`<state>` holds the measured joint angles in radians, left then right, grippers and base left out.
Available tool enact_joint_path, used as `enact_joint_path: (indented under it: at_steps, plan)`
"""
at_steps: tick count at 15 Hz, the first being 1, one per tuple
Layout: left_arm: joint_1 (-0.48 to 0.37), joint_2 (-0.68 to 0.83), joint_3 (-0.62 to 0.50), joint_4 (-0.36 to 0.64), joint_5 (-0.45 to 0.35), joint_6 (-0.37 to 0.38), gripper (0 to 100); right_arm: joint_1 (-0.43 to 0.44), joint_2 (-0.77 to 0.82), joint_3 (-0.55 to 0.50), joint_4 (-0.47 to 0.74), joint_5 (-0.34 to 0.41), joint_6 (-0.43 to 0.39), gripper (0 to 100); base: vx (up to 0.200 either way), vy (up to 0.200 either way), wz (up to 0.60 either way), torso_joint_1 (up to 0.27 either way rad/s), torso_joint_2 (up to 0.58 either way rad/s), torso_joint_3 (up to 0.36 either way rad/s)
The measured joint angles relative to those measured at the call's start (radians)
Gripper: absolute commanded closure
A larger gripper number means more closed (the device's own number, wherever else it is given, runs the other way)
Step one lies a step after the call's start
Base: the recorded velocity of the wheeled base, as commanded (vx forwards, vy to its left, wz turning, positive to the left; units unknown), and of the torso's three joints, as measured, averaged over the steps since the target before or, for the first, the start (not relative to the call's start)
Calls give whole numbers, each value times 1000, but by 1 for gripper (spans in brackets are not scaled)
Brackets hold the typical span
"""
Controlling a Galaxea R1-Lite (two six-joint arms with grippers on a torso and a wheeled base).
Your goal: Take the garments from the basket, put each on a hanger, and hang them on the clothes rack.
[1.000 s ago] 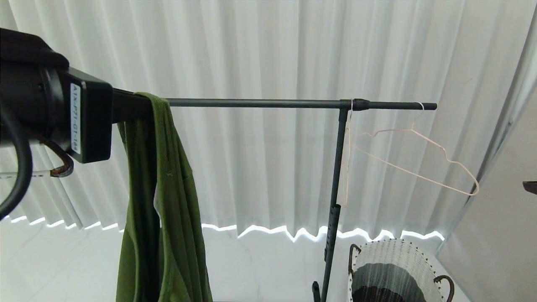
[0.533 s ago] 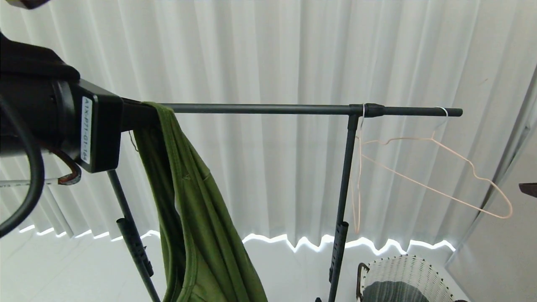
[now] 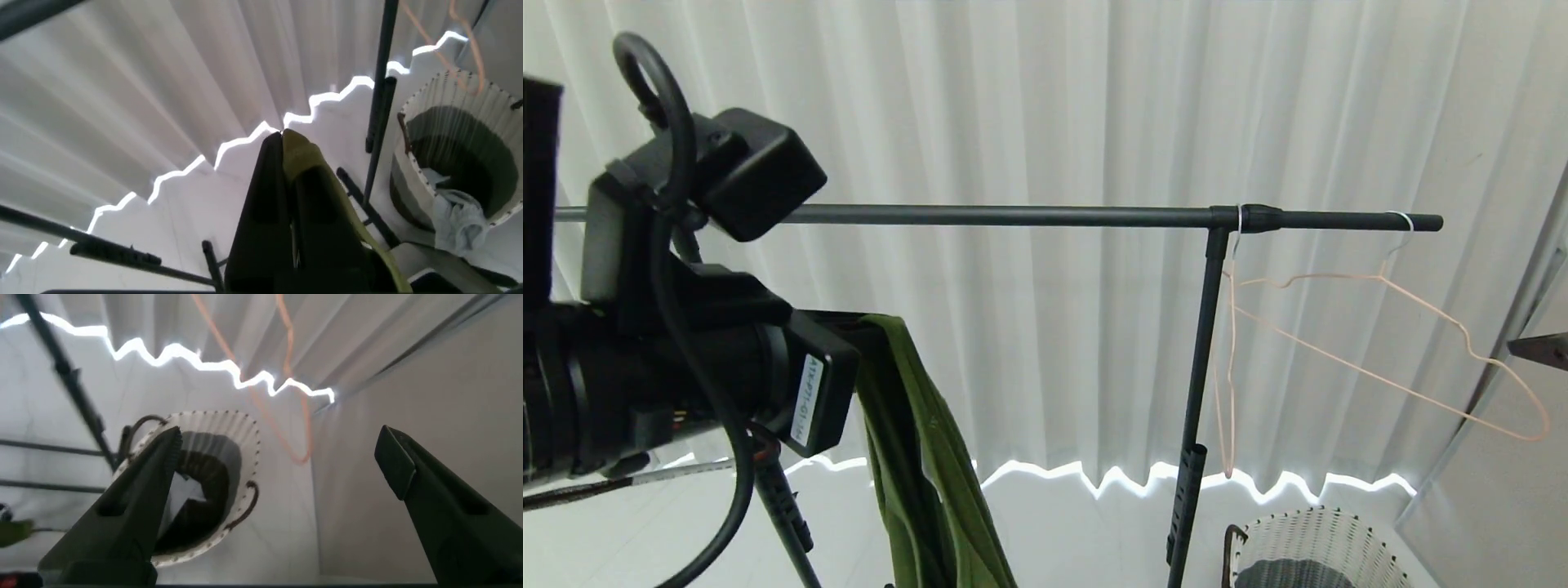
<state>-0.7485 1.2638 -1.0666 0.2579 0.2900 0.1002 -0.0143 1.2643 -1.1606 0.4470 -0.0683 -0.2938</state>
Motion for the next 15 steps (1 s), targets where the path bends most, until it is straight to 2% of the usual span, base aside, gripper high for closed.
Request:
enact_joint_path:
  at_steps: [2,7,10,15]
  plan:
    - [4,-20,60,-20,-1,3,100,-52,76,-3,-70,65,-45,0,0,0,0,0,0,0]
    - [4,-73,78,-21,-19,33,100,-142,291,-16,-207,211,-133,0,0,0,0,0,0,0]
    - [5,-103,77,-21,-19,53,100,-180,404,-53,-229,267,-155,0,0,0,0,0,0,0]
    - [4,-136,80,-20,-19,55,100,-190,506,-99,-231,350,-152,0,0,0,0,0,0,0]
